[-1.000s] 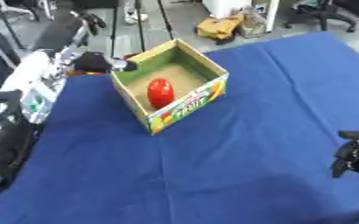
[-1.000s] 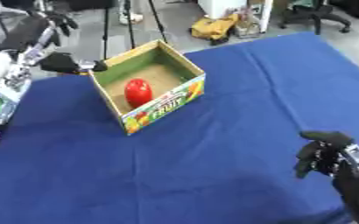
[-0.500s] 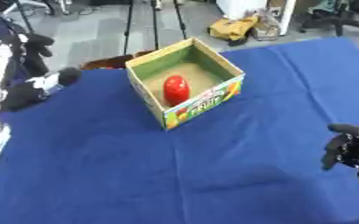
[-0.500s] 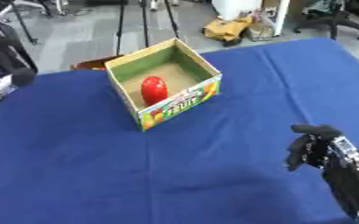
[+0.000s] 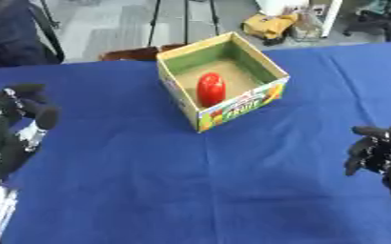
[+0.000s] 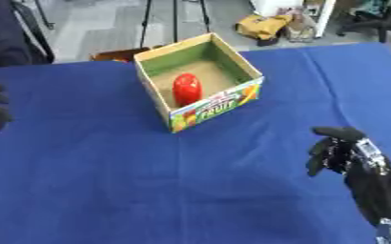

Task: Pick up objects on the table and place them in the box.

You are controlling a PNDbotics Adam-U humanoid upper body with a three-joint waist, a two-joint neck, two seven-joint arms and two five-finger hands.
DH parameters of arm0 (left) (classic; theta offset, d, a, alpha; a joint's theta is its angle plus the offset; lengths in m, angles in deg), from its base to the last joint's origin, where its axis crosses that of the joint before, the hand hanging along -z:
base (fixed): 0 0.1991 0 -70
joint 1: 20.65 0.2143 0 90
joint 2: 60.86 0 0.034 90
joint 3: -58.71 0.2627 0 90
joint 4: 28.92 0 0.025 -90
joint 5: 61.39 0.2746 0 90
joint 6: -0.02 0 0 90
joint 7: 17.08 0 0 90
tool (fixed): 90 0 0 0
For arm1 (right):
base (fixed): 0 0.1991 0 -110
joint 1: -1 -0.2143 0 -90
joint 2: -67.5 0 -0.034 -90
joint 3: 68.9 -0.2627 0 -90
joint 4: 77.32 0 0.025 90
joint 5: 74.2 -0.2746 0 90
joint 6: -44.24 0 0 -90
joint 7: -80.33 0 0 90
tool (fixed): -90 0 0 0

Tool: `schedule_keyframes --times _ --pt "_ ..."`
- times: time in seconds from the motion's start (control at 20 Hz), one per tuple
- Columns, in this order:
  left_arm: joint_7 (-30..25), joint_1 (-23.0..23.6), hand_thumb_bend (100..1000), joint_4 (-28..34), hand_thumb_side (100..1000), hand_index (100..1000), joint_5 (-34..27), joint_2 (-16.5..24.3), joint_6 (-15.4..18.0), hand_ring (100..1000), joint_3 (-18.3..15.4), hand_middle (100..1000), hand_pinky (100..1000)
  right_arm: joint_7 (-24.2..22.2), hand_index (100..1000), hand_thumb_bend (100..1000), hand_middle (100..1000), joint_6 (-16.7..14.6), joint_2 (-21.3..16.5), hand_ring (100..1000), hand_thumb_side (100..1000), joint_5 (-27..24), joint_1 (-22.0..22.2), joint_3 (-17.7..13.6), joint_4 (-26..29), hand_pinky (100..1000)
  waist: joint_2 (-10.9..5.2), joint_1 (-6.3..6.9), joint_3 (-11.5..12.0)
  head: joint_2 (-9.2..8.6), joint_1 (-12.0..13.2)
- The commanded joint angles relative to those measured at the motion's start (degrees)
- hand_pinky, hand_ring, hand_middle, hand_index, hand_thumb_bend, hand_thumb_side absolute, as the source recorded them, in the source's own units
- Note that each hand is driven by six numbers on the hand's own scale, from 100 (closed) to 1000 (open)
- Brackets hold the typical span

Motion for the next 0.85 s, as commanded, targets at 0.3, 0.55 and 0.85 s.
schedule_keyframes --times 0.3,0.55,0.85 --pt "1.0 -0.3 914 0.1 802 699 0.4 -1.9 0.6 436 -1.1 522 514 0.2 798 100 517 0.0 -0.7 495 1000 0.4 -0.5 -0.6 0.9 439 -0.46 0.7 -0.6 0.36 0.1" --pt "0.7 -0.8 915 0.2 800 699 0.6 -2.2 0.8 437 -0.8 523 514 0.2 798 100 517 0.1 -0.5 495 1000 0.5 -0.6 -0.6 1.0 439 -0.01 0.98 -1.3 0.37 0.0" --pt "0.8 -0.6 914 0.2 802 699 0.6 -2.5 0.8 436 -0.8 523 513 0.1 799 100 517 0.2 -0.6 495 1000 0.5 -0.7 -0.6 1.0 439 -0.11 1.21 -1.7 0.52 0.3"
